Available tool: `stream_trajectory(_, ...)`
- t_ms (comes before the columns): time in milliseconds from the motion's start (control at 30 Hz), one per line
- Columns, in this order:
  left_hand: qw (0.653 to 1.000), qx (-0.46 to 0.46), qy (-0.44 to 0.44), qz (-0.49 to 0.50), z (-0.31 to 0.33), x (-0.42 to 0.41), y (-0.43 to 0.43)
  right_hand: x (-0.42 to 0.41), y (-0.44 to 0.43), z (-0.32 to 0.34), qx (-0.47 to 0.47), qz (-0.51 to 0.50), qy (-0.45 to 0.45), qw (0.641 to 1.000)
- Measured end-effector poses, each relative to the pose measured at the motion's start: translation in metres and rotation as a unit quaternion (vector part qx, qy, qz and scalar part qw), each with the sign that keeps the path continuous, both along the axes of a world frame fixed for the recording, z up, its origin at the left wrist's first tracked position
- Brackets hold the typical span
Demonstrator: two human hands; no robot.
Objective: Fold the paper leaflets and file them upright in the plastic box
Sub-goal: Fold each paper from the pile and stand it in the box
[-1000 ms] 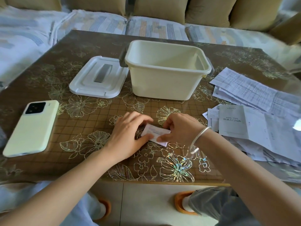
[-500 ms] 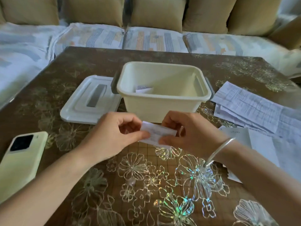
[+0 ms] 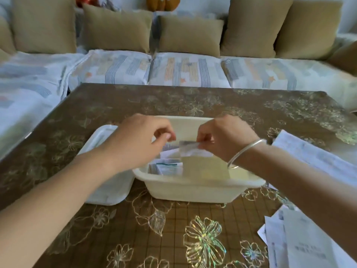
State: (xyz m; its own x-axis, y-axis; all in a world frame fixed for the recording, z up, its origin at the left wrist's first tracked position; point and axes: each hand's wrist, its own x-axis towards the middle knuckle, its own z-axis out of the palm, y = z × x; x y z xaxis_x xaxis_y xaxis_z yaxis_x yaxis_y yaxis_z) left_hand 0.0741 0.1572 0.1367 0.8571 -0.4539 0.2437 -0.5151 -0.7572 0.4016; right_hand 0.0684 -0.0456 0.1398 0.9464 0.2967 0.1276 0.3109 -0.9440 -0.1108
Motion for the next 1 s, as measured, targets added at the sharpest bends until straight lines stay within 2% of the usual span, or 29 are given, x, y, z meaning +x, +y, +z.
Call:
stream_trajectory(133, 0.997, 0.07, -0.005, -0.011, -0.006, 0.011, -0.006, 0.019, 0.018, -0.014, -0.085, 0.015, 0.014, 0.996)
stream_trajectory(367, 1.0, 0.006, -0.019, 0.022, -0.013, 0.017, 0.007, 0.028, 0.023, -0.006, -0.035, 0.01, 0.029, 0.999)
stream_trajectory(500, 0.998, 0.053, -0.034, 0.002, -0.015, 0.014, 0.006, 0.025, 0.014, -0.008, -0.048, -0.012, 0.032, 0.998)
stream_trajectory(600, 0.989, 0.138, -0.047, -0.021, -0.013, 0.014, 0.0, 0.026, 0.011, -0.016, -0.087, -0.031, 0.044, 0.995)
stream_trajectory(767, 0.972, 0.231, -0.008, -0.032, -0.023, 0.02, -0.014, 0.032, 0.012, -0.028, -0.138, -0.041, 0.019, 0.989)
stream_trajectory(900, 0.965, 0.26, 0.002, -0.028, -0.03, 0.019, -0.017, 0.036, 0.017, -0.034, -0.148, -0.032, -0.001, 0.988)
stream_trajectory(1000, 0.971, 0.237, -0.022, -0.021, -0.032, 0.018, -0.017, 0.036, 0.018, -0.035, -0.155, -0.033, 0.0, 0.987)
